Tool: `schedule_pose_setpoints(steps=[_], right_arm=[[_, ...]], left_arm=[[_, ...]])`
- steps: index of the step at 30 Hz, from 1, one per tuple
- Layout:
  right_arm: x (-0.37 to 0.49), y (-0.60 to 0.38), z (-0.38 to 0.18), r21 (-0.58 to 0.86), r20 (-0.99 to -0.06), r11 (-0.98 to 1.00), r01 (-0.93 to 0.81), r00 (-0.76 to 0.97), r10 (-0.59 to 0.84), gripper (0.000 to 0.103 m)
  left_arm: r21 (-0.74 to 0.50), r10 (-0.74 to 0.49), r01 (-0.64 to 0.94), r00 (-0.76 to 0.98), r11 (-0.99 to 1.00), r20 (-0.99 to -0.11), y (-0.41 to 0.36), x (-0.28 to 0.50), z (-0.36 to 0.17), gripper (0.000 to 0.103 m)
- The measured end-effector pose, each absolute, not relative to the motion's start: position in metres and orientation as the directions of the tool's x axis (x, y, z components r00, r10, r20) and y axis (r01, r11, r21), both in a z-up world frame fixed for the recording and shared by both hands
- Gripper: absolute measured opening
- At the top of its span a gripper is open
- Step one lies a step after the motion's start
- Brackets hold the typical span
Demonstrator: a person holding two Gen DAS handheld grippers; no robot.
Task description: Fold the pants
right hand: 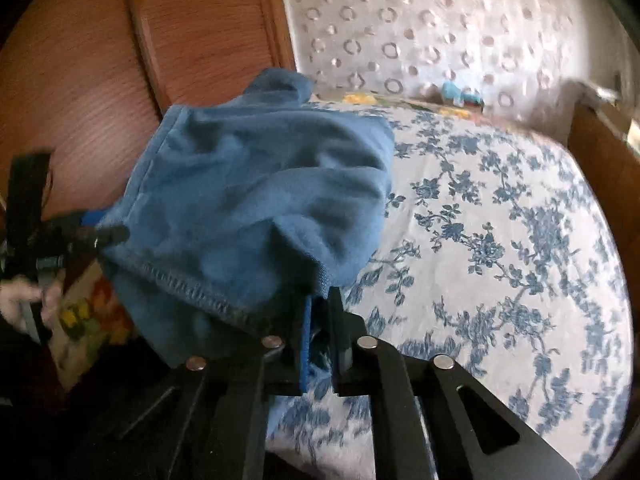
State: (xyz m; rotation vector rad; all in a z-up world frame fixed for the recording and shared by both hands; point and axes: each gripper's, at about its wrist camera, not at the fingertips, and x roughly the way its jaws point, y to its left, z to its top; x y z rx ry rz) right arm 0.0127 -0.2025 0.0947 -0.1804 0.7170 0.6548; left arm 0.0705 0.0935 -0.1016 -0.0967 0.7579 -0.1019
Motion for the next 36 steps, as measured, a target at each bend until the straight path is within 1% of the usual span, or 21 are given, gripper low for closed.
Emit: schedule_pose_setpoints(steps=[9,13,16,18,20,21,26,32,36], right_arm=[[0.0,-0.219,0.098,0.096,-0.647,0.785,-0.612,0.561,0.517,0.005],[0.001,-0.225,0.103,0.111,-0.628,0.802,-0.586,0.585,0.514,0.006],[0.001,-0.226,0.111,0.09,-0.61,0.823,-0.562,0.622,0.491,0.019],[0.003,-0.228,0.115,0.086,-0.593,0.835,-0.544,0.645,0.481,0.042],[0.008,-0.228,0.118,0.102,-0.581,0.843,-0.528,0.656,0.481,0.051],[0.011,-0.228,0.118,0.113,-0.577,0.848,-0.518,0.661,0.48,0.053],[0.042,-0.215,0.104,0.146,-0.593,0.858,-0.493,0.65,0.474,0.056],[0.08,-0.198,0.082,0.184,-0.655,0.867,-0.464,0.6,0.46,0.056],[0.089,-0.192,0.075,0.196,-0.666,0.863,-0.465,0.582,0.466,0.056]], left_arm=[[-0.129,-0.126,0.052,0.726,0.99,-0.676,0.095,0.07,-0.102,0.075],[-0.127,-0.12,0.048,0.745,0.991,-0.656,0.096,0.063,-0.092,0.075],[-0.13,-0.126,0.056,0.771,0.99,-0.625,0.095,0.057,-0.079,0.075],[-0.13,-0.13,0.064,0.784,0.989,-0.607,0.091,0.055,-0.071,0.075],[-0.13,-0.142,0.08,0.796,0.988,-0.589,0.086,0.054,-0.063,0.075],[-0.13,-0.146,0.085,0.798,0.988,-0.585,0.084,0.055,-0.061,0.075],[-0.123,-0.167,0.116,0.79,0.986,-0.59,0.066,0.064,-0.062,0.075],[-0.111,-0.182,0.144,0.772,0.983,-0.61,0.05,0.073,-0.07,0.075],[-0.108,-0.187,0.153,0.762,0.982,-0.619,0.045,0.076,-0.074,0.075]])
